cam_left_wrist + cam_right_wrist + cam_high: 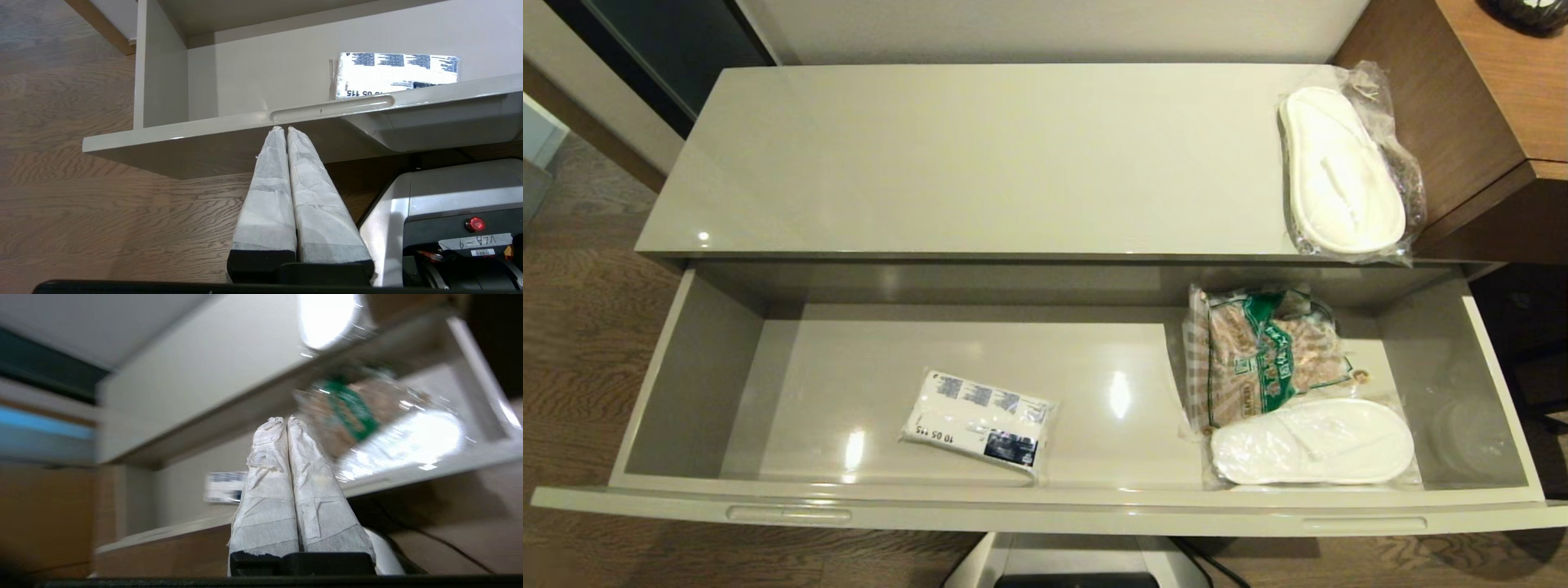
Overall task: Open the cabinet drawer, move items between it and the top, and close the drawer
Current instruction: Pick up the disposable slippers on the table
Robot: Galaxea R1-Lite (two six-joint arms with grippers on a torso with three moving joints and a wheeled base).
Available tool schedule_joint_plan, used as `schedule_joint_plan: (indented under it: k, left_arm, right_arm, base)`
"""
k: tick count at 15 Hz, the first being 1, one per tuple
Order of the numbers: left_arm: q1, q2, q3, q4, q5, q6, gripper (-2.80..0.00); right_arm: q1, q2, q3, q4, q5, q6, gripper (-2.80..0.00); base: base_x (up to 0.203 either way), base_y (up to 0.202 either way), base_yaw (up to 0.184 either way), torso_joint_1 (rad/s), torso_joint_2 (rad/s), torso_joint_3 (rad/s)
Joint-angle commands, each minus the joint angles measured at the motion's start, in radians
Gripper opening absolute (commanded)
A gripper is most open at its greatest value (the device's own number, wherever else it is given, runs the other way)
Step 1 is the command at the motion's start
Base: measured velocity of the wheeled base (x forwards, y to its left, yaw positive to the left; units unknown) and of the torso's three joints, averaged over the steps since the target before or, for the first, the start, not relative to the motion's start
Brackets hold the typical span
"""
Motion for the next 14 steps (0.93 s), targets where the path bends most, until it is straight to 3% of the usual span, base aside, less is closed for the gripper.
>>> schedule_joint_plan:
  k: [1,3,5,8,11,14]
  left_arm:
    - [-0.001,0.002,0.0,0.0,-0.001,0.001,-2.8]
    - [-0.001,0.002,0.0,0.0,-0.001,0.001,-2.8]
    - [-0.001,0.002,0.0,0.0,-0.001,0.001,-2.8]
    - [-0.001,0.002,0.0,0.0,-0.001,0.001,-2.8]
    - [-0.001,0.002,0.0,0.0,-0.001,0.001,-2.8]
    - [-0.001,0.002,0.0,0.0,-0.001,0.001,-2.8]
  right_arm:
    - [-0.024,0.18,0.119,-0.022,-0.024,-0.015,-2.8]
    - [-0.034,0.273,0.35,-0.087,-0.039,-0.047,-2.8]
    - [-0.019,0.457,0.539,-0.234,-0.028,-0.071,-2.8]
    - [0.036,0.731,0.719,-0.578,-0.027,-0.073,-2.8]
    - [0.112,0.902,0.846,-0.858,-0.037,-0.007,-2.8]
    - [0.117,0.96,0.869,-0.989,-0.035,0.023,-2.8]
  base:
    - [0.0,0.0,0.0,0.0,0.0,0.0]
    - [0.0,0.0,0.0,0.0,0.0,0.0]
    - [0.0,0.0,0.0,0.0,0.0,0.0]
    - [0.0,0.0,0.0,0.0,0.0,0.0]
    - [0.0,0.0,0.0,0.0,0.0,0.0]
    - [0.0,0.0,0.0,0.0,0.0,0.0]
